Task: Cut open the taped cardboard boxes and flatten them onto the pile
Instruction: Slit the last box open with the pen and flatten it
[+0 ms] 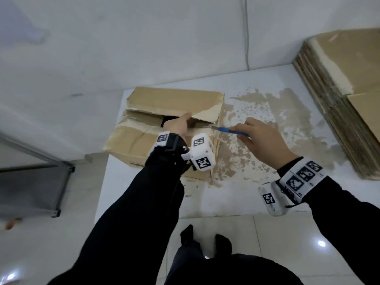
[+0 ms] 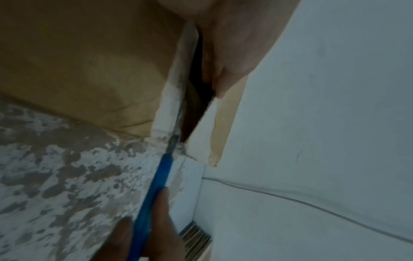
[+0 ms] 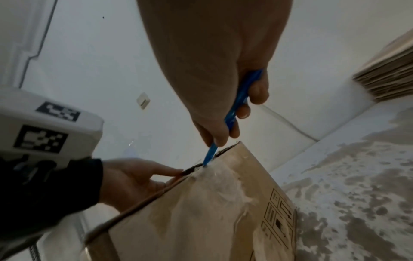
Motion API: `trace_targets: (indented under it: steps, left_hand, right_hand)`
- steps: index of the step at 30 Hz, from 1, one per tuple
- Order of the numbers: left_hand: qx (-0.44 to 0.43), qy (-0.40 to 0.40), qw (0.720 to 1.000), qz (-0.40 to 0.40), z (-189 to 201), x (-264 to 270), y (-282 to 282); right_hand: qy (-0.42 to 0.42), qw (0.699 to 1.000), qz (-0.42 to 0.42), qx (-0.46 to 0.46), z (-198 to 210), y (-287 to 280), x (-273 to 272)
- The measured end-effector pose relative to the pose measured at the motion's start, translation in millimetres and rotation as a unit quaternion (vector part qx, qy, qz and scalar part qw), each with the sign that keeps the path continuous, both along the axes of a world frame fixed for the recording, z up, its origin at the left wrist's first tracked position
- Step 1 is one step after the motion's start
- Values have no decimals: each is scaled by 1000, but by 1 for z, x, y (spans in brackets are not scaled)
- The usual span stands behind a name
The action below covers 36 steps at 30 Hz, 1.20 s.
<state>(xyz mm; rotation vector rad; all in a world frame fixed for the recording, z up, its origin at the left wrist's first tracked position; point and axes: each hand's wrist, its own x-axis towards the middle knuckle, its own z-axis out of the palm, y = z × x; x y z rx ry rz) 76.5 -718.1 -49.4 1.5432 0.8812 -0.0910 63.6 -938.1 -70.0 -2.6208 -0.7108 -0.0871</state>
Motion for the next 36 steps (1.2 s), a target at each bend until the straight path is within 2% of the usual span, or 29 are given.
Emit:
trace_targets:
  steps: [4, 6, 9, 12, 14, 15, 17, 18, 19, 20, 22, 24, 25, 27, 30, 31, 33, 35, 36]
  left_hand:
    - [35, -14, 999, 25, -22, 8, -3]
    - [30, -30, 999, 32, -25, 7, -2]
    - [39, -74, 996, 21, -28, 0, 1]
    - [189, -87, 974, -90, -28, -3, 10]
    - [315, -61, 929, -184, -25, -2, 20]
    - [378, -35, 895, -234, -21, -2, 24]
    - [504, -2, 794, -340, -10, -6, 31]
    - [539, -8, 751, -381, -2, -9, 35]
    - [562, -20, 721, -405, 5, -10, 40]
    - [573, -37, 705, -416, 14, -11, 44]
    - [561, -67, 706, -427, 30, -13, 52]
    - [534, -80, 721, -435, 45, -21, 58]
    - [535, -89, 721, -431, 54, -27, 59]
    - [554, -120, 712, -414, 72, -44, 64]
    - [546, -92, 720, -417, 99, -79, 80]
    - [530, -55, 721, -443, 104, -92, 87]
    - [494, 29, 699, -516, 103, -116, 100]
    - [480, 71, 676, -555, 82, -133, 108]
    - [485, 76, 670, -557, 66, -138, 112]
  right_hand:
    - [-65, 995, -26, -64, -5, 16, 8]
    - [-82, 992, -75, -64, -6, 23, 17]
    - [-3, 978, -204, -47, -6, 6, 46]
    - [129, 968, -216, 4, -32, -28, 47]
    - [193, 962, -195, 3, -65, -42, 25]
    - [223, 955, -196, -6, -85, -46, 14]
    - [252, 945, -209, -20, -111, -52, -5]
    - [239, 948, -211, -20, -116, -53, -8]
    - [203, 956, -211, -4, -114, -49, -10]
    - [153, 967, -202, 32, -106, -42, -10]
    - [54, 976, -153, 145, -71, -18, -9]
    - [27, 975, -56, 211, -30, 17, -13]
    - [36, 976, -7, 213, -14, 34, -15]
    - [59, 982, 63, 166, -1, 56, -15]
    - [85, 988, 53, 118, 9, 65, -1]
    - [73, 990, 55, 111, 13, 67, 6]
    - [12, 995, 73, 66, 27, 73, 17]
    - [-78, 990, 114, -32, 42, 83, 23]
    - [-96, 982, 139, -87, 49, 89, 24]
